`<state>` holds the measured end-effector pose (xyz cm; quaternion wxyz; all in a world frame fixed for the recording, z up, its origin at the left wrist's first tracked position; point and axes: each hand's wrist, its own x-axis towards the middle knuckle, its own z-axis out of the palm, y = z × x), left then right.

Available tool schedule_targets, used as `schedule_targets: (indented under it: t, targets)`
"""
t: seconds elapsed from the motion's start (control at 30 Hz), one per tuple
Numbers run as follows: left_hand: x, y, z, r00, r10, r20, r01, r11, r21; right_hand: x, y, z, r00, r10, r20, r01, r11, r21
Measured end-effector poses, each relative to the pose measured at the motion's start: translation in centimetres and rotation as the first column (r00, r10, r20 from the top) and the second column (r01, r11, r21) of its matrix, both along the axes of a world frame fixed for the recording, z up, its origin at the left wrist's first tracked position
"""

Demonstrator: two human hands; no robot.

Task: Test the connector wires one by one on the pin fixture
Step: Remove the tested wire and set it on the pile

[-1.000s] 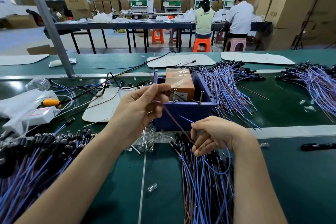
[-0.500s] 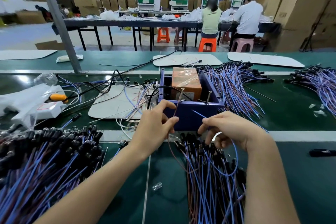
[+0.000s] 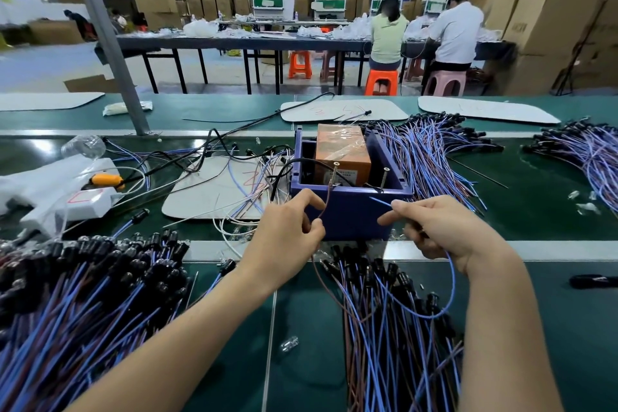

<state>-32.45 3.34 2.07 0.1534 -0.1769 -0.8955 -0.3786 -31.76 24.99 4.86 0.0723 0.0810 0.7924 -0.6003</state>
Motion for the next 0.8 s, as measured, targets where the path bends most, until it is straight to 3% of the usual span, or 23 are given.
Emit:
schedule_targets:
  t: [0.37,0.8]
  targets:
    - [0.07,0.11,0.05,1.000,0.000,-0.001,0.000,1.000,-0.005,0.19,0.43,0.42,0.989,-0.108,-0.099,0.104,0.993,-0.046]
    - [-0.03,-0.09,0.06,1.000,-0.013,-0.002,0.013,1.000,-0.004,-0.24,0.39,-0.08,0.991,-0.104,-0.088,0.105,0.995,-0.001]
